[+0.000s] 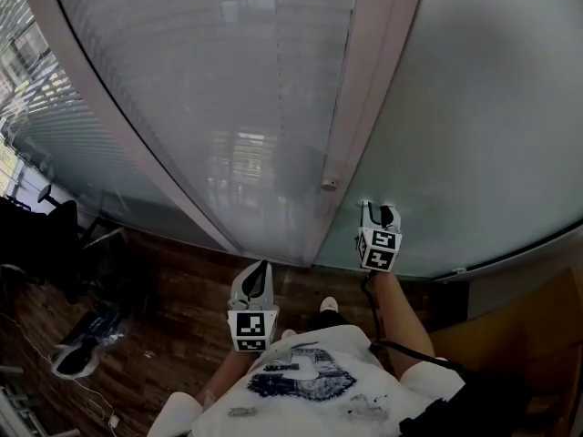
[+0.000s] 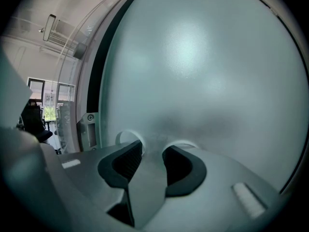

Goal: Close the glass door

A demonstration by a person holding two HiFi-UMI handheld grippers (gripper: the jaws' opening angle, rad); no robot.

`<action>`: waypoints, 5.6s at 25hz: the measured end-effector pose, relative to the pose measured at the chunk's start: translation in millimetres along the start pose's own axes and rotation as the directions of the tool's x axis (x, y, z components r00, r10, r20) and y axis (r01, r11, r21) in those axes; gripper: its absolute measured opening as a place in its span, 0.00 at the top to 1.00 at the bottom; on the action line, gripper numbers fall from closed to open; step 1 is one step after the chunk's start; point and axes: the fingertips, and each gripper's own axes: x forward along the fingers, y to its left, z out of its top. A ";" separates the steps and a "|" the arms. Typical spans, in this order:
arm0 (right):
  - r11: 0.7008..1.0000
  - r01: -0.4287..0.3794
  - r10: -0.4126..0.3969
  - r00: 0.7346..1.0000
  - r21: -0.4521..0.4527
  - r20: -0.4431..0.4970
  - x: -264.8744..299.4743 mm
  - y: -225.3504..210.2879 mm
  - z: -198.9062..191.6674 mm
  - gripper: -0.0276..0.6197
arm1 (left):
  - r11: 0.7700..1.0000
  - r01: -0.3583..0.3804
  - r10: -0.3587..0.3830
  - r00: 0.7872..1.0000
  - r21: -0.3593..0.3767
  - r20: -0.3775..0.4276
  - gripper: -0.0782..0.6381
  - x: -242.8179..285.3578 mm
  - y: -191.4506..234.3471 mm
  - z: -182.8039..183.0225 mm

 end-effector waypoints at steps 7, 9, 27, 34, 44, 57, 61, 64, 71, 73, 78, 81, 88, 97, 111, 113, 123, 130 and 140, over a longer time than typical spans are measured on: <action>1.000 0.003 -0.003 1.000 -0.005 0.000 -2.8 2.8 3.7 0.75 | 1.000 0.010 -0.010 1.000 0.003 0.006 0.89 -14.6 -1.2 1.4; 1.000 0.004 -0.004 1.000 -0.006 0.000 -1.7 3.3 2.9 0.75 | 1.000 0.007 -0.007 1.000 0.005 0.001 0.89 -20.6 -0.2 -1.9; 1.000 0.011 -0.011 1.000 -0.002 -0.017 5.6 -0.9 1.7 0.75 | 0.999 -0.041 0.040 0.997 -0.018 -0.060 0.89 -90.2 8.0 -42.9; 0.999 0.037 -0.035 0.998 0.026 -0.061 9.1 -4.6 6.7 0.75 | 0.999 -0.047 0.045 0.998 -0.021 -0.050 0.89 -112.2 -4.8 -38.6; 0.989 -0.078 0.083 0.996 0.125 -0.037 -79.8 15.2 -19.3 0.95 | 0.996 -0.089 0.089 0.995 0.016 -0.038 0.89 -175.1 -55.4 -51.0; 0.973 -0.221 0.214 0.972 0.067 0.097 -364.9 -25.7 -57.4 0.95 | 0.998 -0.027 0.028 1.000 0.064 -0.010 0.89 -280.0 -177.5 -41.3; 0.966 -0.227 0.212 0.970 0.124 0.119 -418.2 -31.9 -64.4 0.95 | 0.993 -0.010 0.009 1.000 0.116 0.007 0.89 -295.8 -195.6 -30.2; 0.964 -0.221 0.201 0.970 0.148 0.139 -449.7 -23.1 -70.9 0.95 | 0.989 -0.011 0.009 1.000 0.150 0.010 0.89 -310.6 -199.6 -22.7; 0.933 -0.242 0.224 0.970 0.267 0.096 -508.9 4.0 -101.1 0.95 | 0.996 0.027 -0.024 0.999 0.085 -0.035 0.89 -332.2 -209.3 -26.2; 0.929 -0.249 0.233 0.968 0.274 0.090 -529.3 15.5 -103.5 0.95 | 0.997 0.036 -0.032 0.998 0.071 -0.051 0.89 -337.8 -208.9 -32.2; 0.928 -0.253 0.249 0.967 0.274 0.051 -571.3 47.1 -125.6 0.95 | 0.994 0.090 -0.088 0.995 0.055 -0.046 0.89 -357.8 -216.7 -45.5; 0.933 -0.253 0.253 0.967 0.257 0.033 -590.2 72.1 -127.4 0.95 | 0.992 0.118 -0.116 0.993 0.053 -0.033 0.89 -378.6 -212.5 -49.0; 0.945 -0.246 0.244 0.969 0.215 0.038 -643.1 129.9 -128.6 0.95 | 0.989 0.145 -0.144 0.989 0.043 -0.025 0.89 -444.4 -187.3 -79.6; 0.943 -0.270 0.259 0.963 0.194 0.080 -735.2 212.6 -137.2 0.95 | 0.988 0.152 -0.152 0.988 -0.005 -0.039 0.89 -547.6 -154.6 -129.9; 0.948 -0.244 0.218 0.966 0.206 0.141 -810.0 230.3 -146.2 0.95 | 0.980 0.199 -0.199 0.979 -0.007 -0.051 0.89 -610.1 -171.0 -145.6; 0.954 -0.224 0.199 0.970 0.201 0.136 -813.6 222.3 -150.6 0.95 | 0.980 0.199 -0.199 0.978 -0.004 -0.059 0.89 -612.1 -177.5 -146.0; 0.966 -0.188 0.175 0.981 0.179 0.088 -820.9 167.6 -170.1 0.95 | 0.975 0.222 -0.220 0.970 0.012 -0.108 0.89 -604.1 -237.2 -154.1; 0.968 -0.157 0.136 0.984 0.197 0.115 -831.1 128.2 -164.9 0.95 | 0.964 0.249 -0.245 0.968 0.093 -0.048 0.89 -598.6 -275.9 -134.7; 0.963 -0.168 0.143 0.981 0.210 0.129 -833.6 94.1 -166.5 0.95 | 0.972 0.209 -0.207 0.978 0.103 -0.032 0.89 -590.3 -296.1 -121.7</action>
